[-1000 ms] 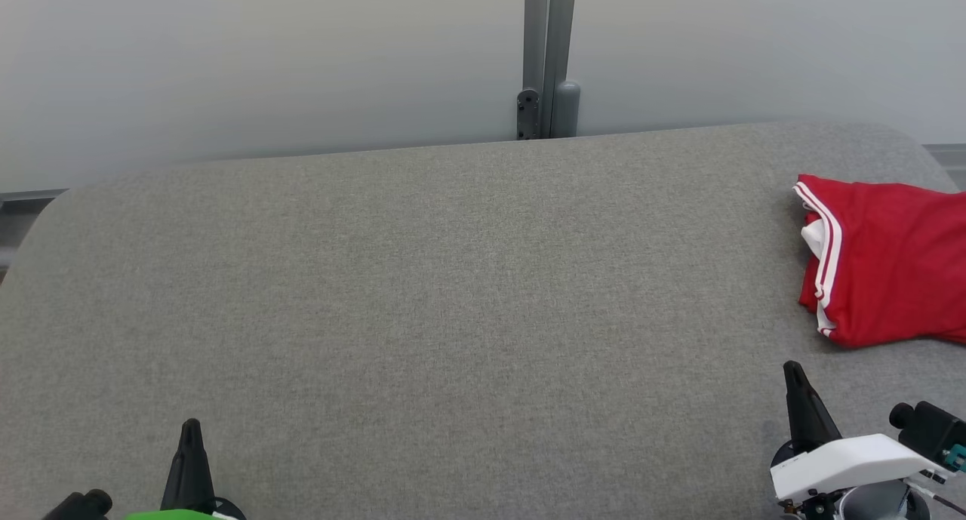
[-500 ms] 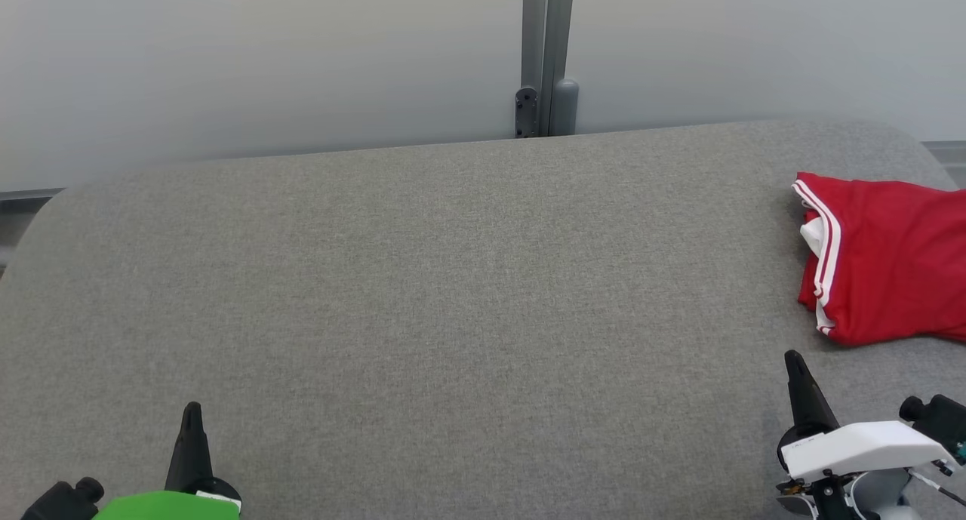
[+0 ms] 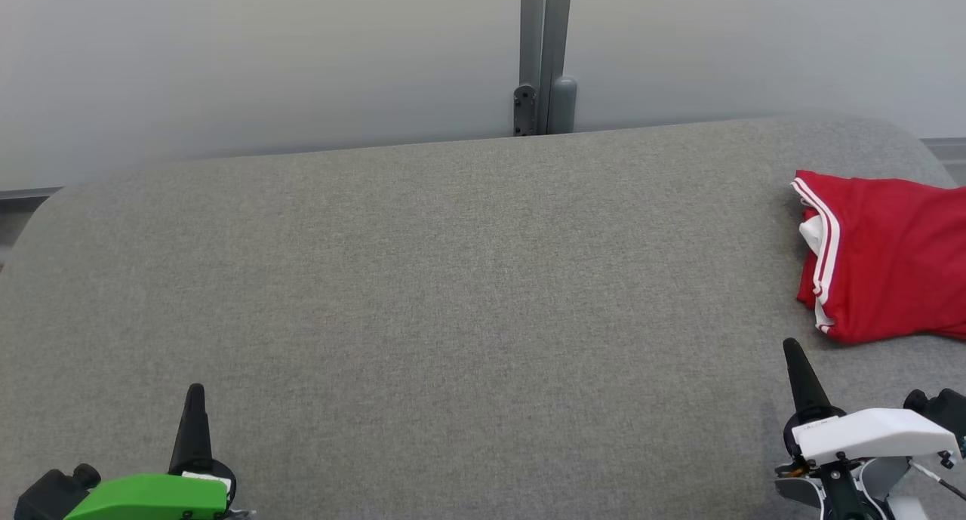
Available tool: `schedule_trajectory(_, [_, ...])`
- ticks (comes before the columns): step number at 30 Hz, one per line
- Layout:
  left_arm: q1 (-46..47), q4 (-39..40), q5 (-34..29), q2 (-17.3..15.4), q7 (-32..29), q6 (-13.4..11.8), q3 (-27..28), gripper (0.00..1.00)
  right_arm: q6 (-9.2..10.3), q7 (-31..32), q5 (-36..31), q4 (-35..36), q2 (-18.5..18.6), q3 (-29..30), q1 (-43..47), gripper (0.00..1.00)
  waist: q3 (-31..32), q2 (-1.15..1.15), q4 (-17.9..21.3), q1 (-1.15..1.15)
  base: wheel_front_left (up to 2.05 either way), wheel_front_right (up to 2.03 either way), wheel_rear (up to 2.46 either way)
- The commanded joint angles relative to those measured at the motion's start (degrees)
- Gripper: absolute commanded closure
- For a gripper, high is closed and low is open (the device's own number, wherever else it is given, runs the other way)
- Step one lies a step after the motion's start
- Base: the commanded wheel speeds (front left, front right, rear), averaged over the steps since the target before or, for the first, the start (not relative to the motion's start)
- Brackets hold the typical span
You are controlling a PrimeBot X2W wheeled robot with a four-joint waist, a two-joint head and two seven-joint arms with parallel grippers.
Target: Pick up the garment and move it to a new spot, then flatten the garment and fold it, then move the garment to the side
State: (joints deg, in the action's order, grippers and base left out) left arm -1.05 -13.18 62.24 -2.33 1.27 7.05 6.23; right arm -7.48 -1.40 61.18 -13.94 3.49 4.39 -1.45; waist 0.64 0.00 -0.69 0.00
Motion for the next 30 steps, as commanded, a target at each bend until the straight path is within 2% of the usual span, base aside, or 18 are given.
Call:
schedule_trajectory(1, [1.6, 0.4, 1.9, -0.5, -0.3, 0.1, 0.2, 1.00, -0.03, 0.4, 1.8, 0.4, 0.1, 0.3, -1.2, 1.00, 0.0, 0.00, 0.0, 0.00, 0.00, 0.00, 0.00])
schedule_trajectory(30, [4.9, -0.3, 16.7, -0.6, -4.3, 0.4, 0.3, 1.00, -0.02, 4.5, 17.3, 0.1, -0.2, 1.3, -3.2, 1.00, -0.4, 0.00, 0.3, 0.00, 0.00, 0.00, 0.00])
